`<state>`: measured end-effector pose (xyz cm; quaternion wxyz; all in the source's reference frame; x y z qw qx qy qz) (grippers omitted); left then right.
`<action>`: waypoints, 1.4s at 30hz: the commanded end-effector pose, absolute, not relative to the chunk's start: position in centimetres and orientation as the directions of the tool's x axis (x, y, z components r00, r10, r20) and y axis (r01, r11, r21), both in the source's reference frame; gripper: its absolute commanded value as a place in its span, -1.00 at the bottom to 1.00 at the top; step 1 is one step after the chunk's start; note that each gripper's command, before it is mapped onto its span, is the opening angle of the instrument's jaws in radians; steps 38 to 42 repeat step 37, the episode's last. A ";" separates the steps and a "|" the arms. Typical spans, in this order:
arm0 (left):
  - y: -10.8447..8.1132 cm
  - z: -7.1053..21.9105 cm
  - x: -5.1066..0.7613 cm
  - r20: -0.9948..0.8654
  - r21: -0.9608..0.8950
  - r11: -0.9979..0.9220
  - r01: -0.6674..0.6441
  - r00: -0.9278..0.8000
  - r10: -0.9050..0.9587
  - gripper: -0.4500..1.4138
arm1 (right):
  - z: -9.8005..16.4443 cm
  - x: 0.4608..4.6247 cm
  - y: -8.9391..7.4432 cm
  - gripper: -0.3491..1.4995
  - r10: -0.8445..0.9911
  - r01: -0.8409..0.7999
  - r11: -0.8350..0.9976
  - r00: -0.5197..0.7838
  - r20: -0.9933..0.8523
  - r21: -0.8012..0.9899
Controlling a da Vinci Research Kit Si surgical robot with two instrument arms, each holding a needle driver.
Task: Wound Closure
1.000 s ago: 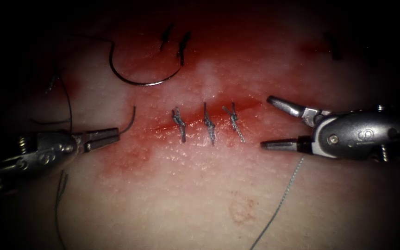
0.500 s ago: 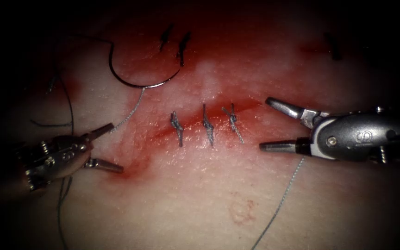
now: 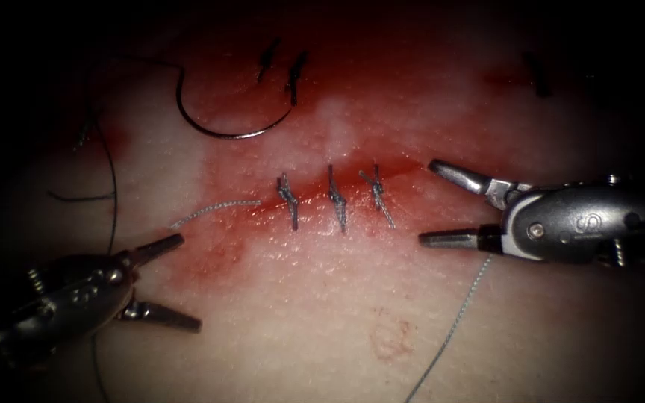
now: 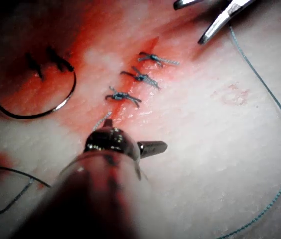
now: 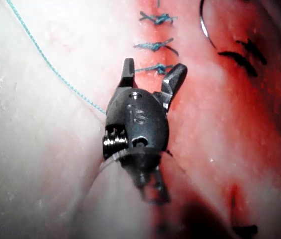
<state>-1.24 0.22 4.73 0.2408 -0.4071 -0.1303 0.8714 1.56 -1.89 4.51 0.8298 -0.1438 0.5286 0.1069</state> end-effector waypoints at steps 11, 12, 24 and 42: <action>0.5 4.5 -1.52 -0.885 -0.316 -0.930 -0.188 -0.294 0.360 0.30 | 4.4 1.62 -1.6 0.87 0.123 -0.230 0.973 0.414 -0.902 0.028; 0.5 4.5 -1.54 -0.905 -0.296 -0.944 -0.144 -0.274 0.326 0.24 | 4.4 1.61 -1.6 0.84 0.133 -0.216 0.975 0.421 -0.897 0.043; 0.7 4.7 -1.38 -0.945 -0.247 -0.968 -0.038 -0.214 0.249 0.08 | 4.0 1.44 -1.7 0.34 0.190 -0.144 0.979 0.400 -0.896 0.143; 0.7 4.8 -1.36 -0.946 -0.230 -0.970 -0.074 -0.219 0.241 0.08 | 4.0 1.33 -1.7 0.36 0.187 -0.183 0.975 0.388 -0.903 0.123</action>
